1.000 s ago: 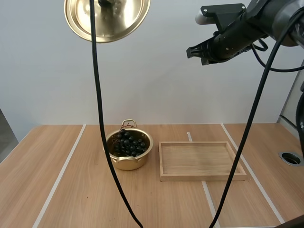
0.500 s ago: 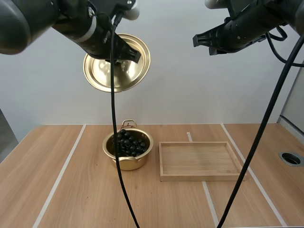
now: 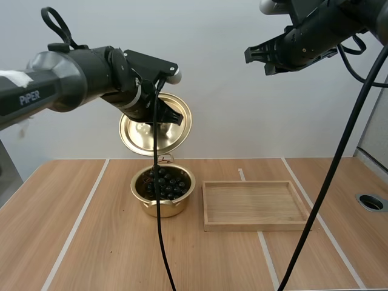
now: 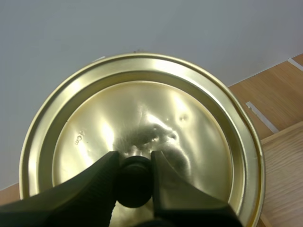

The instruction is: Open the pot, put the grape inside, and close it

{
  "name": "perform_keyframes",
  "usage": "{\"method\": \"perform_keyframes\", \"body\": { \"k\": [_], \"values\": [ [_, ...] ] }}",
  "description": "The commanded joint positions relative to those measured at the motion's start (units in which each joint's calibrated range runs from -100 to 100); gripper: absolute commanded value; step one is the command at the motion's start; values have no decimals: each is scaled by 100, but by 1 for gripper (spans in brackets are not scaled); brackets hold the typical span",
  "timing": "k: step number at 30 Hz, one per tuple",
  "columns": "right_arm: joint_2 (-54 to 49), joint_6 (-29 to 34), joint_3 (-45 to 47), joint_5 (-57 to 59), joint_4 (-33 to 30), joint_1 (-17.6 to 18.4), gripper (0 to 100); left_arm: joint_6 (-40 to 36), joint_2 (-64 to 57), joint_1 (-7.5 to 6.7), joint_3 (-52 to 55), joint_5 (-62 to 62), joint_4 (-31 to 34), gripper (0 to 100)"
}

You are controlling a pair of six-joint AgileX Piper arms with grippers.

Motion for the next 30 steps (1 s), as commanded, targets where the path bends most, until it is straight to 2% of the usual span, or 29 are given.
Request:
{"method": "perform_keyframes", "body": {
  "k": [1,8,30],
  "values": [
    [-83,9,18,60,12,-14,0,-34,161,-10,189,-650,-126,0],
    [-83,-1,18,111,12,-14,0,-34,550,-10,664,-1420,-135,0],
    [-83,-1,18,111,12,-14,0,55,1375,-10,749,-1067,-302,0]
  ]
}}
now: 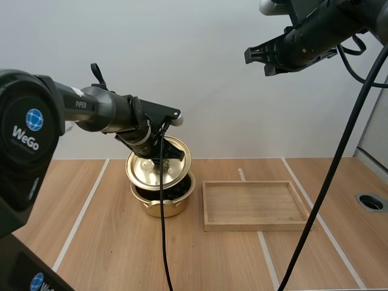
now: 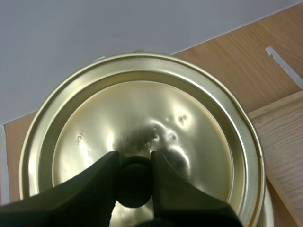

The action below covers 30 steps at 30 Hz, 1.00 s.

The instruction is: Open the pot, put the grape inside, and close it

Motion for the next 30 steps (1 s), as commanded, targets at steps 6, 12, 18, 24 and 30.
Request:
{"method": "perform_keyframes", "body": {
  "k": [6,12,18,24,30],
  "values": [
    [-83,-1,18,56,12,-14,0,40,56,-10,4,452,-140,0],
    [-83,-1,18,107,12,-14,0,40,56,-10,4,830,-140,0],
    [-83,-1,18,110,43,-14,0,134,67,-16,4,1008,-154,0],
    [-83,-1,18,219,136,-14,0,168,388,-16,4,1192,-164,0],
    [-83,-1,18,236,137,-14,0,261,590,-16,4,1216,-164,0]
  ]
}}
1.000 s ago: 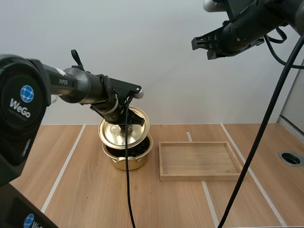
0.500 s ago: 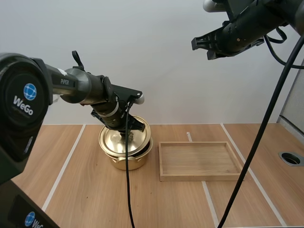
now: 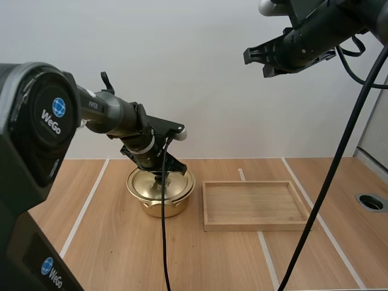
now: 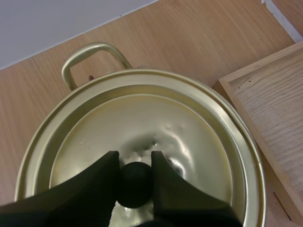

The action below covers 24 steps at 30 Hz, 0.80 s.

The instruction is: Open the pot, put the grape inside, and close it

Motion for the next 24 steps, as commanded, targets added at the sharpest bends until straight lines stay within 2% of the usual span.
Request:
{"method": "perform_keyframes", "body": {
  "k": [1,8,24],
  "values": [
    [-83,-1,18,43,74,-14,0,50,83,-6,4,301,-65,0],
    [-83,-1,18,43,74,-14,0,85,99,-6,-27,30,-53,0],
    [-83,-1,18,64,74,-14,0,93,400,-29,-312,447,-148,0]
  ]
}}
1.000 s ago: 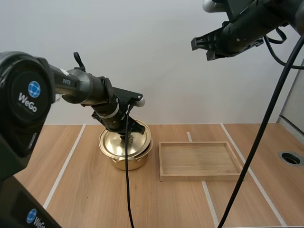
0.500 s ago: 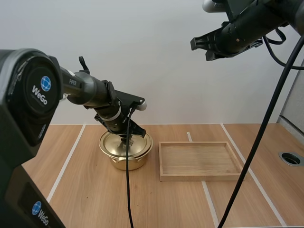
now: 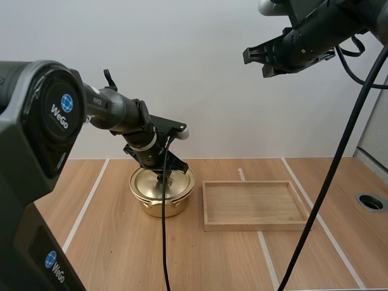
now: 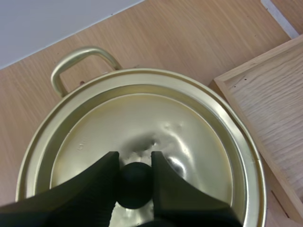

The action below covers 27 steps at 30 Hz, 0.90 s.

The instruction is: Open the pot, put the grape inside, and close it

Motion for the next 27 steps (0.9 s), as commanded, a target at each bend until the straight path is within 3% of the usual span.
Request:
{"method": "perform_keyframes", "body": {
  "k": [1,22,24,27],
  "values": [
    [-83,-10,18,60,51,-14,0,-26,147,-14,1,53,-43,0],
    [-83,-17,18,110,51,-14,0,-26,156,-14,1,188,55,0],
    [-83,-17,18,114,51,-14,0,-26,156,-14,1,188,64,5],
    [-83,-17,18,114,51,-14,0,-26,156,-14,1,198,106,27]
  ]
}}
